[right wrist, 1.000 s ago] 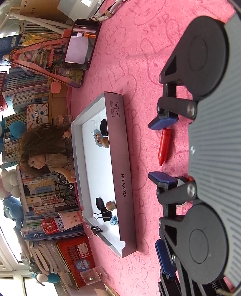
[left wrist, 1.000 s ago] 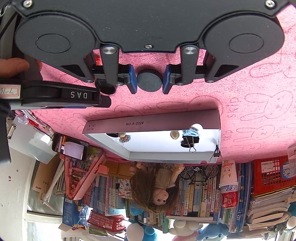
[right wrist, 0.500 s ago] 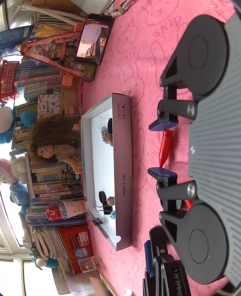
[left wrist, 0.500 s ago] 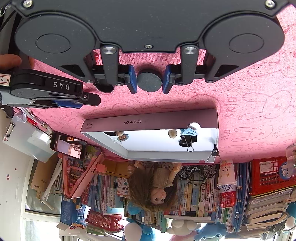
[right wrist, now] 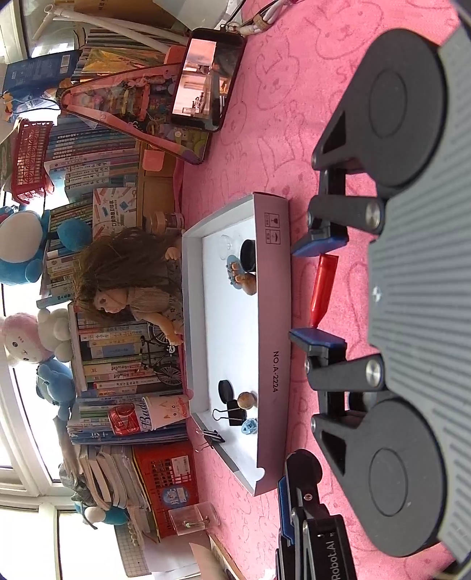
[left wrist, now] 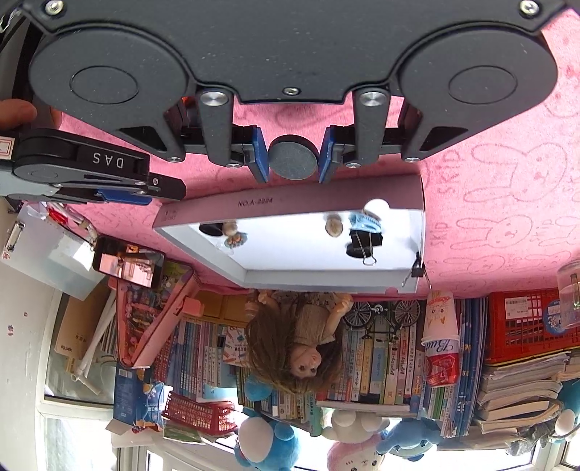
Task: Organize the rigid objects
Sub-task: 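Carry the black lid and red piece into the tray and open both grippers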
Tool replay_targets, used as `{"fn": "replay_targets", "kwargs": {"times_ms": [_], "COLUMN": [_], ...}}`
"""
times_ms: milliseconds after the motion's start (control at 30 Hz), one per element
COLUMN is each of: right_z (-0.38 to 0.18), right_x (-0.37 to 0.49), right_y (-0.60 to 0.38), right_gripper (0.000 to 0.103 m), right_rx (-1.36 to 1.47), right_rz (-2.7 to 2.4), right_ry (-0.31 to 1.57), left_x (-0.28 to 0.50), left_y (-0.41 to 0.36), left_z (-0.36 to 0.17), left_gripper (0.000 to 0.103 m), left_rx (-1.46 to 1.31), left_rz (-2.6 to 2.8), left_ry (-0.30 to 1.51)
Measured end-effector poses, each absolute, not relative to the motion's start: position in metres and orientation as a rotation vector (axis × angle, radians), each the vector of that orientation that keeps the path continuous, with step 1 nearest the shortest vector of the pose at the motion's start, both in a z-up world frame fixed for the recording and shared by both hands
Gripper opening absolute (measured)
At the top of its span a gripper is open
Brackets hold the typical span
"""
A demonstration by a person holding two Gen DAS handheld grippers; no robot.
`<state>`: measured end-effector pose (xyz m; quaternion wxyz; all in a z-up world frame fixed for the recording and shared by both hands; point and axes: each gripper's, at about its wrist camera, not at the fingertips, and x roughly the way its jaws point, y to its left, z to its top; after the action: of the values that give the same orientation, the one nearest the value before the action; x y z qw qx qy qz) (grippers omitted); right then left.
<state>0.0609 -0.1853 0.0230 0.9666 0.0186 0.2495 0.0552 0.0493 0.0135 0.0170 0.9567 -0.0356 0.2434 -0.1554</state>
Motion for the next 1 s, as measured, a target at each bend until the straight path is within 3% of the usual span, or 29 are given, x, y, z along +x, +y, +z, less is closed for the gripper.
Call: {"fn": "replay_targets", "kwargs": {"times_ms": [667,1000], "right_z": [0.052,0.044], "right_x": [0.16,0.223], "right_y": [-0.203,-0.208], "right_gripper": [0.048,0.048], "right_rx": [0.145,0.177], "right_rz": [0.129,0.148], "right_ry": [0.446,0.49], "left_x": [0.167,0.236], "left_y": [0.016,0.007], "left_z": [0.055,0.04], "left_gripper": [0.028,0.028], "left_rx": [-0.173,-0.171], "left_rz": [-0.229,-0.165], "left_ry": [0.433,0.475]}}
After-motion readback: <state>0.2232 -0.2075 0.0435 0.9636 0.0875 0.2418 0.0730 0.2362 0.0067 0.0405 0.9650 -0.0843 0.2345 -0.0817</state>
